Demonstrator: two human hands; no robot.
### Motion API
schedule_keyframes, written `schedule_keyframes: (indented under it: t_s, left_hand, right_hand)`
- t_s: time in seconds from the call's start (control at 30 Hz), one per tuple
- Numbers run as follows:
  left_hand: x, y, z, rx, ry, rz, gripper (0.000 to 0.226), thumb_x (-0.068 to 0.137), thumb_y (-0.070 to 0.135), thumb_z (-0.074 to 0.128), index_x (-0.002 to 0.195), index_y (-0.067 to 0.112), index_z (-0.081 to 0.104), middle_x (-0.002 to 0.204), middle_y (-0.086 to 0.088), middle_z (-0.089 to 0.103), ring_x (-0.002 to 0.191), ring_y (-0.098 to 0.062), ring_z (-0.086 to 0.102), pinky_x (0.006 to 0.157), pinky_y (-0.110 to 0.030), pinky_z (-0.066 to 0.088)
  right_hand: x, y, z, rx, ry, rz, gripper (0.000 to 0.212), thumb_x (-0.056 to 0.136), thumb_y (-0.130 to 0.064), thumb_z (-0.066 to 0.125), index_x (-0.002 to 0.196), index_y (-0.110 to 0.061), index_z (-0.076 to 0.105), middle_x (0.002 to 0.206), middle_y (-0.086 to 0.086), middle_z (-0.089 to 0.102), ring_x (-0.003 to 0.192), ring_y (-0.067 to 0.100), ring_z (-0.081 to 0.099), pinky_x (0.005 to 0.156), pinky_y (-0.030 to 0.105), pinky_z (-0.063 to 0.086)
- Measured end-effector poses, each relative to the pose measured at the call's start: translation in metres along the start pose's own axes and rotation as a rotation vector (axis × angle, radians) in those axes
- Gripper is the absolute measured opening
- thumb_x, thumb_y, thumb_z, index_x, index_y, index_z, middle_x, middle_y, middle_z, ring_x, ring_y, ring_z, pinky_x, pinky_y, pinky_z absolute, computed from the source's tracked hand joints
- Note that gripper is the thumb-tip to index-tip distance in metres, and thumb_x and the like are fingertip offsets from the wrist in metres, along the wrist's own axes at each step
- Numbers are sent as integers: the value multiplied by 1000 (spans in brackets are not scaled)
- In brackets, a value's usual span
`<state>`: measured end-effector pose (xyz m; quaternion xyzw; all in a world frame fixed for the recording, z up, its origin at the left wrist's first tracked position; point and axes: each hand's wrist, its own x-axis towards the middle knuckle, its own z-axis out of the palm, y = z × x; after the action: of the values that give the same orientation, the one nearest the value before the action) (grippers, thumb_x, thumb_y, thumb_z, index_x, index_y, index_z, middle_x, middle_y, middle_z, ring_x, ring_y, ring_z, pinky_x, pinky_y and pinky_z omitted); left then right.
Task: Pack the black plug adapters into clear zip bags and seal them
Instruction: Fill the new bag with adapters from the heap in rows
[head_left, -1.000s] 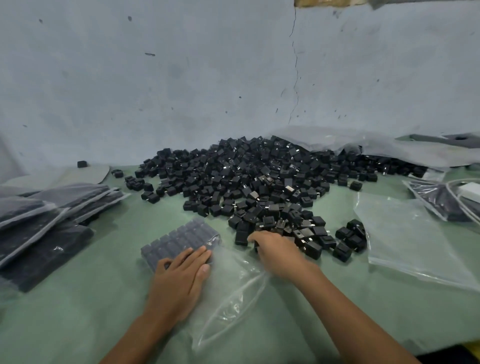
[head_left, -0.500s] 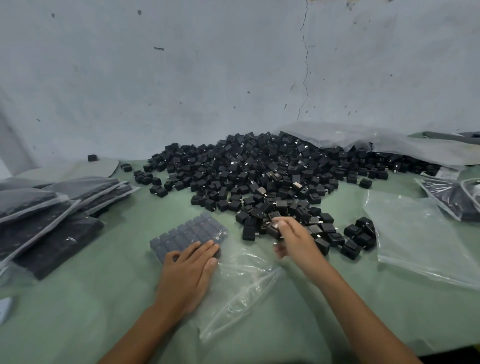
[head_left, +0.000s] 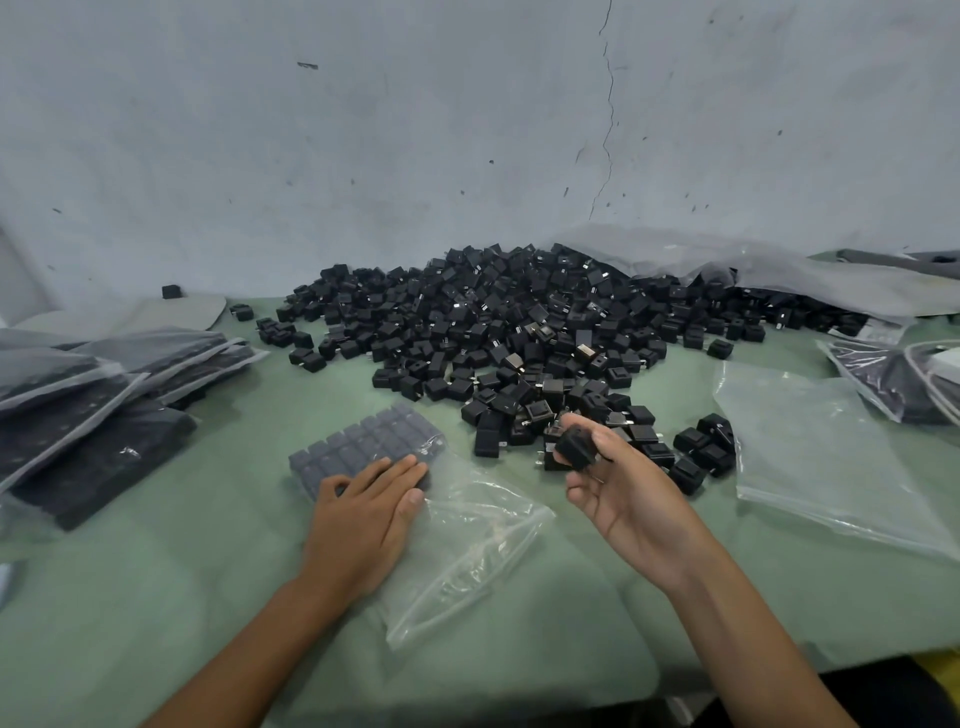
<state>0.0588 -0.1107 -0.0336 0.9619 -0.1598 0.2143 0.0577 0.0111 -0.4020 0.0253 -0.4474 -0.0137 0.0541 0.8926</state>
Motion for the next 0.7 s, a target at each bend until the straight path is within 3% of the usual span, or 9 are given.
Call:
schedule_keyframes:
  t_s: [0.13,0.2,0.3,0.43,0.53,0.63,0.7]
  left_hand:
    - [0,1,-2,3,-3,-5,51,103,46,23,133,35,62,139,18,57,129,-10,54,93,-33,31]
    - [0,1,-2,1,-7,-7,50,103,45,23,134,35,61,139,17,57,130,-10,53,93,-34,31]
    - [0,0,0,-1,-19,-9,50,103,46,23,135,36,59,141,18,55,131,-9,51,94,-34,31]
    - [1,1,0,-11,-21,-26,52,103,48,20,136,38,58,142,20,53,134,-6,48,95,-34,30]
    - [5,2,0,-66,-30,-82,56,101,51,15,136,41,57,142,23,51,134,-1,44,96,-33,28]
    - [10,0,-2,-115,-62,-91,63,97,57,7,137,44,55,144,26,49,135,1,41,94,-32,24]
    - [13,-3,-2,-161,-88,-95,68,94,60,2,138,45,52,145,27,46,136,2,38,94,-31,22]
  right_hand:
    - [-7,1,4,-10,-4,27,35,99,-14,42,120,-10,71,106,11,60,79,25,66,74,31,60]
    - [-13,3,7,-42,24,32,25,96,-18,54,107,-8,75,100,11,64,76,24,67,69,30,60]
    - [-29,9,4,-160,0,70,26,82,-19,69,103,-5,71,91,14,68,73,24,66,63,29,59]
    - [-44,31,-1,-401,-25,249,24,92,0,55,102,-8,76,95,20,67,72,27,65,64,33,58]
    - [-42,50,16,-632,-103,402,29,84,-16,57,105,-17,76,83,10,69,69,25,67,65,32,58]
    - [-26,70,41,-705,-144,396,18,86,-17,58,95,-12,73,73,8,65,60,18,62,55,29,55]
    - [-12,84,58,-613,-113,363,12,93,-9,60,87,-6,70,72,10,63,57,17,61,55,29,55]
